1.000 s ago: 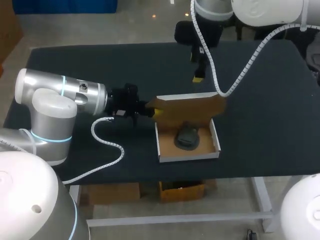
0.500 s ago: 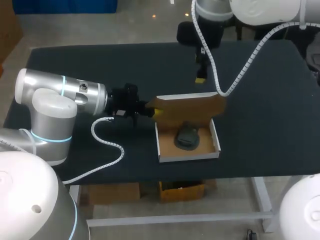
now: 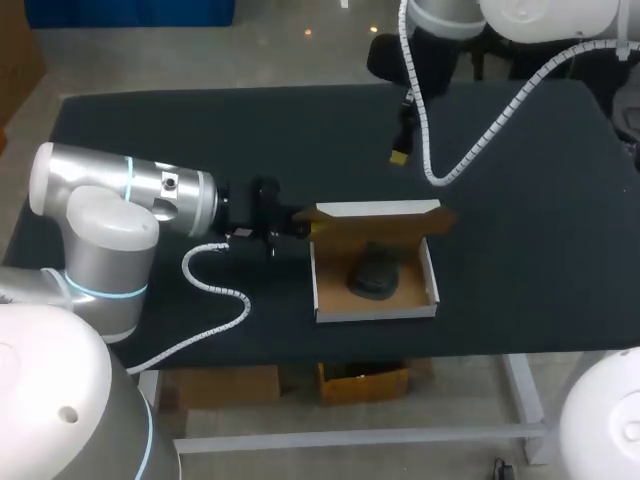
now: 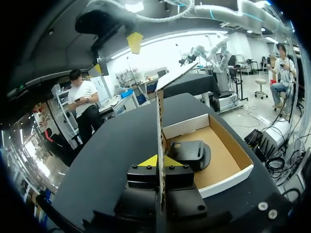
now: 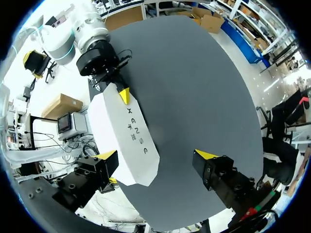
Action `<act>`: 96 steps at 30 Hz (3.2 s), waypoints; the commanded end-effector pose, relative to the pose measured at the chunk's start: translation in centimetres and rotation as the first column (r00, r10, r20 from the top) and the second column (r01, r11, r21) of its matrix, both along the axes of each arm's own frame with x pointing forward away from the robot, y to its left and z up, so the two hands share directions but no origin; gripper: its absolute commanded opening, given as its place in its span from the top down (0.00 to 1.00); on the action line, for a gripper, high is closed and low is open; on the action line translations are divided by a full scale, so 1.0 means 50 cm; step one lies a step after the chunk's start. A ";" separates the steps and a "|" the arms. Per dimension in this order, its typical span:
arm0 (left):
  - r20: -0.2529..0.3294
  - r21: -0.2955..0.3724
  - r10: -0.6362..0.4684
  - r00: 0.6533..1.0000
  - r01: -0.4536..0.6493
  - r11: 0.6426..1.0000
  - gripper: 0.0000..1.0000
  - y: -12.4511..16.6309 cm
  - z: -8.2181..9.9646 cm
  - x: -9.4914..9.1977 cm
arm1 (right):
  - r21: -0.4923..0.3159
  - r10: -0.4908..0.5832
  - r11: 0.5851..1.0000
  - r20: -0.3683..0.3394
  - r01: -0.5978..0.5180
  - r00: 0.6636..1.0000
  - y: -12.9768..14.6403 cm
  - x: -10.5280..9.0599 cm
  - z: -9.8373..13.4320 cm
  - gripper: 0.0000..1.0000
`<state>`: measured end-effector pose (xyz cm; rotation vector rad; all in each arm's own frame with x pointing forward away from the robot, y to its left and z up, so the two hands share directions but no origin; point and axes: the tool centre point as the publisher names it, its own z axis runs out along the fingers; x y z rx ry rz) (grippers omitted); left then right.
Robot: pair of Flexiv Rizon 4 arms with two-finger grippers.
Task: Assemble the packaging by folding the flat box into shape, placing the metal phone stand inside, and closing the box properly
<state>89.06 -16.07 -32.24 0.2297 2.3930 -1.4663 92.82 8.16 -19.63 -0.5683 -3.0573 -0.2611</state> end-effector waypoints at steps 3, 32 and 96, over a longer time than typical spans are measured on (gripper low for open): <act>0.060 0.001 0.011 0.998 -0.011 1.000 1.00 -0.003 -0.008 -0.017 | 0.041 -0.135 0.990 -0.051 0.137 0.990 -0.027 -0.025 -0.005 0.00; 0.263 0.040 -0.014 0.965 0.004 0.999 1.00 -0.004 -0.029 -0.027 | -0.069 -0.435 0.900 -0.089 0.431 0.896 -0.031 -0.078 -0.049 0.00; 0.477 0.050 -0.064 0.877 0.045 0.998 1.00 -0.015 -0.056 -0.049 | -0.395 -0.814 0.529 -0.486 0.751 0.318 -0.059 -0.217 -0.178 0.14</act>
